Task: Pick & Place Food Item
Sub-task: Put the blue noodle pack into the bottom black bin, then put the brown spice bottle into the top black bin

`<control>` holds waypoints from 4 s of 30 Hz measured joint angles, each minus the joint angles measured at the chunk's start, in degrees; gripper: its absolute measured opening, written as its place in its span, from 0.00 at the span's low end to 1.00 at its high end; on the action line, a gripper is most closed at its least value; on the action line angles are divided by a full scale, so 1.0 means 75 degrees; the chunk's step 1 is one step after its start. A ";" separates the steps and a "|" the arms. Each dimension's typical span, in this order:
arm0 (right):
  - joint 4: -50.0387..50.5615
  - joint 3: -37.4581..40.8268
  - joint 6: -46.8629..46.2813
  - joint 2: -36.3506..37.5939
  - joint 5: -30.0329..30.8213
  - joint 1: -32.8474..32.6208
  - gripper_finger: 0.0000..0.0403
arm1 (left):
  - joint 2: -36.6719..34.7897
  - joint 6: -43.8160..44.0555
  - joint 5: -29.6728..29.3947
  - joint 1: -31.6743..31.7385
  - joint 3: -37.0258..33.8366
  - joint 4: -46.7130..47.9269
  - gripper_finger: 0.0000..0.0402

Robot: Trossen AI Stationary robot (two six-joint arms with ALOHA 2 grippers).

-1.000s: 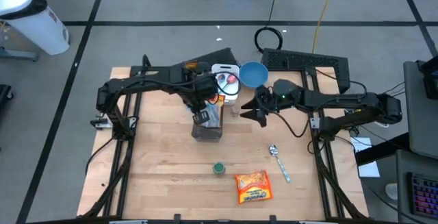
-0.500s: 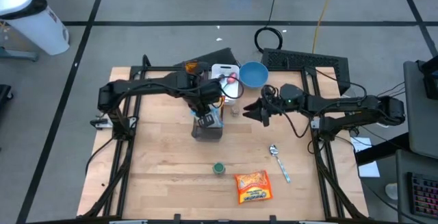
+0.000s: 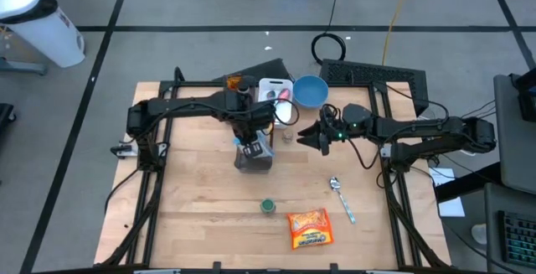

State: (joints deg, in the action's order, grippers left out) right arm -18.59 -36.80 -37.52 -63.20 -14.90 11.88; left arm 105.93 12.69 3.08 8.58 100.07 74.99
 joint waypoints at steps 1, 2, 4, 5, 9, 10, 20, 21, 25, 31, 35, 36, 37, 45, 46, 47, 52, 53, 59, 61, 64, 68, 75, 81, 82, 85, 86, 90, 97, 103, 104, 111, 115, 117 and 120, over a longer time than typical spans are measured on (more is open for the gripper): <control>-0.0003 0.0000 0.0000 0.0000 0.0006 -0.0003 0.53 | 0.0000 -0.0004 -0.0032 0.0012 0.0000 0.0095 0.02; -0.0003 0.0000 0.0003 0.0000 0.0004 -0.0003 0.53 | 0.0000 -0.0006 -0.0054 0.0023 0.0000 0.0180 0.01; 0.0000 0.0000 0.0003 0.0000 0.0003 -0.0002 0.53 | -0.0003 -0.0009 -0.0068 0.0060 0.0000 0.0242 0.01; -0.0001 0.0000 0.0006 0.0000 0.0006 0.0000 0.53 | -0.0003 -0.0009 -0.0043 0.0061 0.0000 0.0243 0.01; 0.0000 0.0000 0.0015 0.0000 0.0018 0.0000 0.53 | -0.0003 -0.0070 -0.0018 0.0061 0.0000 0.0229 0.01; 0.0000 -0.0003 0.0021 0.0000 0.0018 0.0000 0.53 | -0.0003 -0.0070 -0.0018 0.0061 0.0000 0.0227 0.01; 0.0006 -0.0003 0.0090 0.0000 0.0032 0.0000 0.53 | -0.0003 0.0009 -0.0323 0.0061 0.0006 0.0217 0.02; 0.0006 -0.0003 0.0090 0.0000 0.0035 0.0000 0.53 | -0.0003 0.0012 -0.0359 0.0060 0.0008 0.0222 0.02; 0.0012 -0.0009 0.0119 0.0000 0.0040 0.0000 0.53 | -0.0003 -0.0028 -0.0420 0.0061 0.0009 0.0245 0.01; 0.0017 -0.0009 0.0149 0.0000 0.0213 0.0000 0.53 | -0.0003 -0.0029 -0.0421 0.0085 0.0012 0.0040 0.01; 0.0017 -0.0009 0.0150 0.0000 0.0213 0.0000 0.53 | -0.0003 -0.0032 -0.0421 0.0093 0.0012 -0.0316 0.02; 0.0017 -0.0009 0.0152 0.0000 0.0212 0.0000 0.53 | -0.0003 -0.0048 -0.0421 0.0096 0.0012 -0.0410 0.02; 0.0017 -0.0009 0.0152 0.0000 0.0210 0.0000 0.53 | -0.0003 -0.0071 -0.0422 0.0096 0.0012 -0.0482 0.02; 0.0012 -0.0009 0.0101 0.0000 0.0210 0.0000 0.53 | -0.0006 -0.0201 -0.0486 0.0096 0.0012 -0.0663 0.01; 0.0009 -0.0009 0.0098 0.0000 0.0210 0.0000 0.53 | -0.0006 -0.0230 -0.0488 0.0096 0.0012 -0.0663 0.01; 0.0009 -0.0009 0.0096 0.0000 0.0210 0.0000 0.53 | -0.0006 -0.0247 -0.0488 0.0096 0.0012 -0.0664 0.01; 0.0009 -0.0009 0.0096 0.0000 0.0210 0.0000 0.53 | -0.0006 -0.0245 -0.0492 0.0105 0.0012 -0.0666 0.01; 0.0008 -0.0009 0.0095 0.0000 0.0211 0.0000 0.53 | -0.0004 -0.0259 -0.0493 0.0105 0.0012 -0.0669 0.01; 0.0000 -0.0009 0.0096 -0.0006 0.0213 0.0000 0.53 | 0.0459 -0.0281 -0.0420 0.0102 0.0015 -0.0658 0.02; 0.0000 -0.0009 0.0090 -0.0006 0.0211 0.0000 0.53 | 0.0568 -0.0281 -0.0416 0.0102 0.0013 -0.0650 0.01; 0.0009 -0.0009 0.0090 -0.0006 0.0213 0.0000 0.53 | 0.0683 -0.0311 -0.0415 0.0102 0.0014 -0.0660 0.02; 0.0009 -0.0009 0.0090 -0.0006 0.0213 0.0000 0.53 | 0.0682 -0.0455 -0.0450 0.0102 0.0009 -0.0765 0.01; 0.0026 -0.0009 0.0117 -0.0006 0.0389 0.0000 0.53 | 0.0685 -0.0450 -0.0418 0.0102 0.0009 -0.1154 0.02; 0.0023 -0.0009 0.0175 -0.0006 0.0391 0.0003 0.53 | 0.0685 -0.0443 -0.0423 0.0119 0.0009 -0.1225 0.04; 0.0023 -0.0009 0.0175 -0.0006 0.0391 0.0003 0.53 | 0.0685 -0.0445 -0.0423 0.0119 0.0009 -0.1225 0.04; 0.0023 -0.0009 0.0175 -0.0006 0.0388 0.0003 0.53 | 0.0685 -0.0446 -0.0428 0.0124 0.0009 -0.1242 0.05; 0.0023 -0.0009 0.0175 -0.0006 0.0391 0.0003 0.53 | 0.0685 -0.0451 -0.0441 0.0136 0.0009 -0.1246 0.05; 0.0023 -0.0009 0.0175 -0.0006 0.0389 0.0003 0.53 | 0.0685 -0.0455 -0.0482 0.0229 0.0009 -0.1243 0.05; 0.0020 -0.0009 0.0154 -0.0006 0.0385 0.0003 0.53 | 0.0685 -0.0459 -0.0415 0.0409 0.0009 -0.1243 0.05; 0.0020 -0.0009 0.0152 -0.0006 0.0385 0.0003 0.53 | 0.0685 -0.0657 -0.0295 0.0411 0.0009 -0.1246 0.06; 0.0020 -0.0009 0.0152 -0.0006 0.0385 0.0003 0.53 | 0.0685 -0.0663 -0.0226 0.0411 0.0009 -0.1250 0.06; 0.0017 -0.0009 0.0152 -0.0006 0.0385 0.0003 0.53 | 0.0690 -0.0671 -0.0213 0.0420 0.0009 -0.1464 0.19; 0.0017 -0.0009 0.0151 -0.0006 0.0385 0.0003 0.53 | 0.0691 -0.0682 -0.0287 0.0420 0.0009 -0.1511 0.29; 0.0017 -0.0009 0.0149 -0.0006 0.0385 0.0003 0.53 | 0.0687 -0.0786 -0.0418 0.0423 0.0009 -0.1495 0.32; 0.0024 -0.0009 0.0149 -0.0006 0.0384 0.0003 0.53 | 0.0577 -0.0972 -0.0640 0.0423 0.0018 -0.1367 0.36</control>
State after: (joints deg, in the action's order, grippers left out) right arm -18.41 -36.86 -36.40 -63.24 -12.01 11.90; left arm 110.26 5.40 -1.72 11.75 100.21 64.74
